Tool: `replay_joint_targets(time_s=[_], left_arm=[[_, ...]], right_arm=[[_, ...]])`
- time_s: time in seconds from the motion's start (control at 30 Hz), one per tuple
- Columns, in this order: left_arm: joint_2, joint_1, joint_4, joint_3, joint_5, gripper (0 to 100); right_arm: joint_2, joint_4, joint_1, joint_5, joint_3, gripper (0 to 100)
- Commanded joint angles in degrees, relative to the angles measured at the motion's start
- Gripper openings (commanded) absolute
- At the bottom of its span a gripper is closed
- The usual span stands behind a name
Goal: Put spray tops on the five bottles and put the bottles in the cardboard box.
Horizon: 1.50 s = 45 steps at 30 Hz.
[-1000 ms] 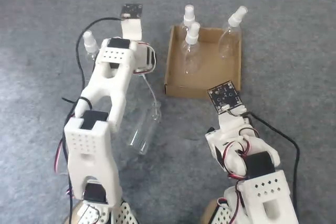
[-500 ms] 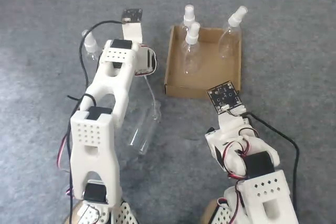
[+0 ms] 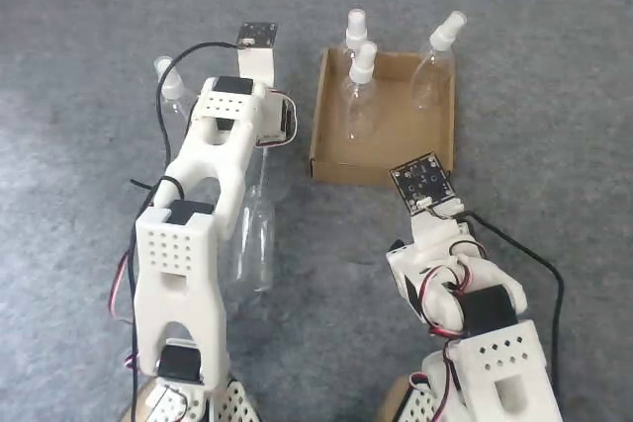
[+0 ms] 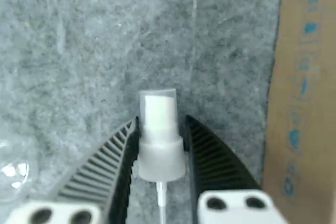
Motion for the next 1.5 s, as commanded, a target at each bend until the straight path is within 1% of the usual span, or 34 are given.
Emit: replay_joint_targets(time_s=[0.0, 0.2, 0.4, 0.57, 0.7, 0.9, 1.03, 1.17, 1.23, 1.3, 1.37, 1.47], left_arm=[[-2.64, 1.14, 2.73, -4.26, -1.23, 6], [-7.12, 2.73, 8.53, -8.66, -0.35, 4], [-14.15, 4.66, 14.95, -13.93, -0.35, 4], [-20.13, 4.75, 17.67, -18.42, -0.09, 4], [-24.18, 4.57, 21.19, -20.09, 2.55, 4], [-32.53, 4.04, 23.12, -22.02, 2.46, 4], [-40.97, 1.05, 28.75, -22.37, 2.02, 4], [-50.81, -2.81, 34.99, -22.02, -2.2, 4], [-55.56, -5.89, 37.89, -22.02, -4.57, 4], [-60.48, -10.2, 38.59, -20.88, -7.56, 4], [-65.58, -16.44, 38.42, -17.98, -10.37, 4], [-72.79, -25.76, 38.42, -11.91, -16.26, 4]], right_arm=[[-1.19, -1.1, 0.75, 0.79, -0.44, 29.0], [-1.19, -1.1, 0.75, 0.79, -0.44, 29.0], [-1.19, -1.1, 0.75, 0.79, -0.44, 29.0], [-1.19, -1.1, 0.75, 0.79, -0.44, 29.0], [-1.19, -1.1, 0.75, 0.79, -0.44, 29.0], [-1.01, -1.1, 0.75, 0.79, -0.44, 29.0], [-1.19, -1.27, 0.66, 0.79, -1.32, 29.0], [-0.66, -1.36, 0.48, 0.79, -5.36, 28.9], [-0.66, -1.1, 0.4, 0.79, -7.65, 28.9], [-0.57, -1.01, 0.31, 0.79, -9.76, 28.9], [-0.4, -1.01, -0.13, 0.79, -11.25, 28.9], [3.3, -0.4, -4.7, 0.53, -14.24, 28.9]])
